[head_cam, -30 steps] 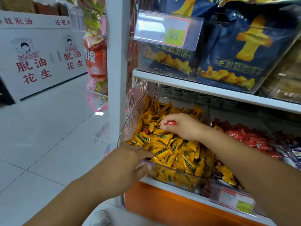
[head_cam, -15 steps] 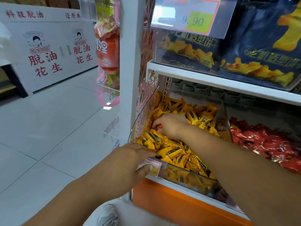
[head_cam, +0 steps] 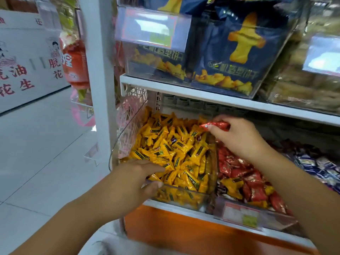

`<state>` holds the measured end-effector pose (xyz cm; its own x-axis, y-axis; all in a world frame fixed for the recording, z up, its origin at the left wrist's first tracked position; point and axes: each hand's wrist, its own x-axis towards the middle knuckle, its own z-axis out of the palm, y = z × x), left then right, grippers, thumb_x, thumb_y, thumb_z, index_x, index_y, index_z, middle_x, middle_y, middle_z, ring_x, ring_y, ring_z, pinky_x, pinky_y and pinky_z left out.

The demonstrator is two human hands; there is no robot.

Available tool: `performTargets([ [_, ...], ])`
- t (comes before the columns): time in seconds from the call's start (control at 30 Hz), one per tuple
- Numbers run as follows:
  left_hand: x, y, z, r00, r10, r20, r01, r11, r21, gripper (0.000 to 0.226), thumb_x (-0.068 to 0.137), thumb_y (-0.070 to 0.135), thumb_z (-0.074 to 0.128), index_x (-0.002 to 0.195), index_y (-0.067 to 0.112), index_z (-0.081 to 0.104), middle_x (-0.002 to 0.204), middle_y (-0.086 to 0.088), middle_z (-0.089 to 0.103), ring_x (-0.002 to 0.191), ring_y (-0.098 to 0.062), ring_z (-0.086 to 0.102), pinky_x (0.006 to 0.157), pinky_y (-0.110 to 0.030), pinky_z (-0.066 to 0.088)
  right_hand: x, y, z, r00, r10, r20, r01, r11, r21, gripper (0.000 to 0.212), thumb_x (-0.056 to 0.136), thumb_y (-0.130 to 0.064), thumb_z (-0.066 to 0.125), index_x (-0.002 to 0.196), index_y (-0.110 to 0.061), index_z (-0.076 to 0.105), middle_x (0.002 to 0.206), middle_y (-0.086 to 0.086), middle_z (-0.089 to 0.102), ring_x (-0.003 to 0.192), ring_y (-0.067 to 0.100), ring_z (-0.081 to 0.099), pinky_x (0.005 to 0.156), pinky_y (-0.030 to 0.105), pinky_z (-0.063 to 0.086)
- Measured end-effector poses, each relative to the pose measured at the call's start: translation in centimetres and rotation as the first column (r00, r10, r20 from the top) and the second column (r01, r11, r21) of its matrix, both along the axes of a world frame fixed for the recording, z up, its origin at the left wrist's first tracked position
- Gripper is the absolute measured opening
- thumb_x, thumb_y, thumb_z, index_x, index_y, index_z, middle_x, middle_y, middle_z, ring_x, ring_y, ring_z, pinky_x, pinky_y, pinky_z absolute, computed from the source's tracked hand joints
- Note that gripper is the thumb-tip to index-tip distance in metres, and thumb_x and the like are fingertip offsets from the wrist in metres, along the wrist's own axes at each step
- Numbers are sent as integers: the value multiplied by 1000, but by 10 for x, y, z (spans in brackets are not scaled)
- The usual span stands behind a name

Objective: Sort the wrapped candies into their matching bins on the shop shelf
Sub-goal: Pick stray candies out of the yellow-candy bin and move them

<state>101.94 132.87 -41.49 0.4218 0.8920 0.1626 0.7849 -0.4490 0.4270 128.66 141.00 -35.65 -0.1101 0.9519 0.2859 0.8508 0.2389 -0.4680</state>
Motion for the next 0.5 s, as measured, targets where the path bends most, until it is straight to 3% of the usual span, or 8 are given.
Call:
performTargets([
  [0.07, 11, 0, 1, 1000, -7, -15, 7, 1000, -17, 45, 95, 57, 41, 139, 46, 42, 129, 23, 45, 127, 2, 36, 91, -5, 28, 33, -5, -5, 992, -120, 42, 120, 993, -4, 27, 90, -48, 61, 110, -31, 67, 89, -1, 73, 79, 16, 67, 70, 27, 47],
  [0.17, 21, 3, 0, 999, -38, -38, 37, 999, -25, 54, 87, 60, 34, 138, 44, 44, 127, 22, 46, 126, -1, 39, 97, -12, 34, 65, -9, -19, 978, -168, 127, 180, 980, -86, 33, 86, -46, 65, 114, -28, 69, 114, 0, 71, 105, 18, 64, 88, 23, 44],
  [0.27, 21, 7, 0, 1000, -24, -12, 23, 999, -43, 44, 95, 53, 44, 137, 41, 46, 129, 24, 43, 123, -1, 42, 98, -14, 37, 68, -13, -23, 964, -160, 213, 165, 986, -7, 41, 85, -52, 59, 121, -35, 64, 122, 1, 67, 115, 22, 59, 102, 39, 44],
  [0.37, 7, 11, -1, 999, 38, -20, -38, 999, 14, 41, 95, 44, 52, 135, 36, 53, 127, 20, 48, 115, 2, 44, 93, -8, 36, 35, -18, -12, 976, 119, 184, -126, 992, 26, 34, 89, -45, 56, 124, -43, 59, 123, -9, 61, 118, 14, 51, 103, 38, 40],
  [0.5, -21, 3, -5, 991, 126, -43, -124, 992, 35, 35, 94, 41, 55, 129, 39, 58, 119, 24, 53, 104, 9, 45, 82, 2, 31, -37, -11, -13, 769, 591, 243, -524, 801, -290, 30, 96, -34, 56, 124, -44, 58, 132, -20, 51, 128, 3, 31, 111, 26, 22],
])
